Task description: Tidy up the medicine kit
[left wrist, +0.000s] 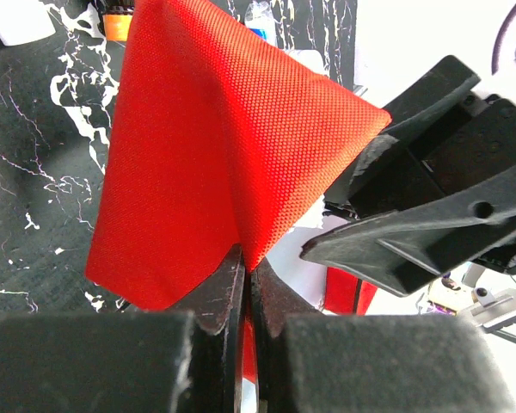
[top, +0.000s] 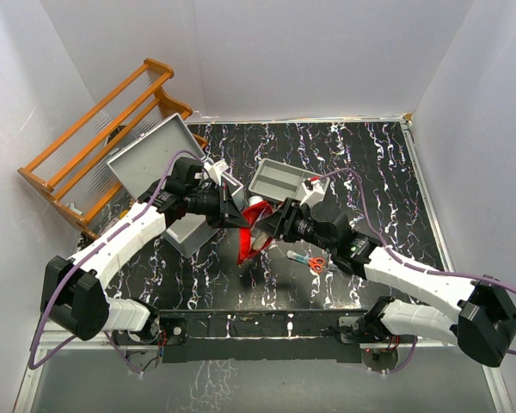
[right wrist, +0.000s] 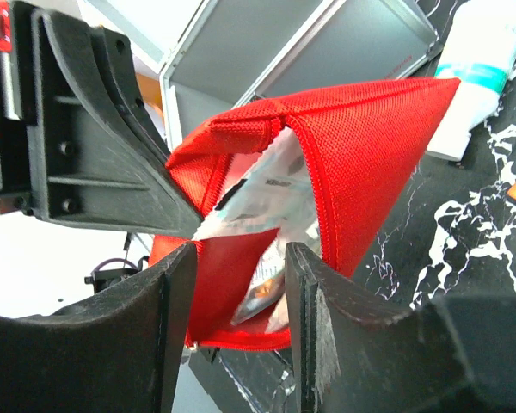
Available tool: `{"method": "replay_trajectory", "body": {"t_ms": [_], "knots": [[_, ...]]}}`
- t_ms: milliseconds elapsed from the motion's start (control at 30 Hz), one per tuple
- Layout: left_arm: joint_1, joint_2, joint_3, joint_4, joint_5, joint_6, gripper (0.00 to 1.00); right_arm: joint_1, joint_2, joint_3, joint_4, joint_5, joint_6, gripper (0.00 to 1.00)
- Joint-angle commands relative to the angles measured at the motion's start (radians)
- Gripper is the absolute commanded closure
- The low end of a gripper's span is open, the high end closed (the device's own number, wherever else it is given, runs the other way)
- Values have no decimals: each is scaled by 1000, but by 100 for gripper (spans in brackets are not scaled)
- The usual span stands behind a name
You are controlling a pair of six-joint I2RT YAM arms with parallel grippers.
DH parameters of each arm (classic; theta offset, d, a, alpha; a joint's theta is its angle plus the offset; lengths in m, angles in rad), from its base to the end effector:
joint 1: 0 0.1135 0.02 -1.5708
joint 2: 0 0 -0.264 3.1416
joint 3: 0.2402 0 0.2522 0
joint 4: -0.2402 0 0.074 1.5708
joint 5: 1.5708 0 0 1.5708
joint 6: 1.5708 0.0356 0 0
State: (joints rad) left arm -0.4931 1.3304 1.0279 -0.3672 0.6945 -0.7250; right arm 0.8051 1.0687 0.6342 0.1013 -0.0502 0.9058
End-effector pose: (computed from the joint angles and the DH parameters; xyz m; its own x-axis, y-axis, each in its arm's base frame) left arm 0.2432 -0.1565 0.2913 -0.9436 -0.0714 -0.3234 0.2405 0.5237 -0.8173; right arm 0.1678 0.1771 0.2604 -0.7323 0.3723 -0.5702 -0.2862 0.5916 0.7538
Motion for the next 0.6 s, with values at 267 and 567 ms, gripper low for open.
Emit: {"method": "replay_trajectory", "body": {"t_ms": [267,567], "knots": [[-1,2,-3,6,-6,4,100,22,75,188,-219,141,37,57],[0,6,-8,1,0,30,100,23,159,282,-345,153,50,69]]}}
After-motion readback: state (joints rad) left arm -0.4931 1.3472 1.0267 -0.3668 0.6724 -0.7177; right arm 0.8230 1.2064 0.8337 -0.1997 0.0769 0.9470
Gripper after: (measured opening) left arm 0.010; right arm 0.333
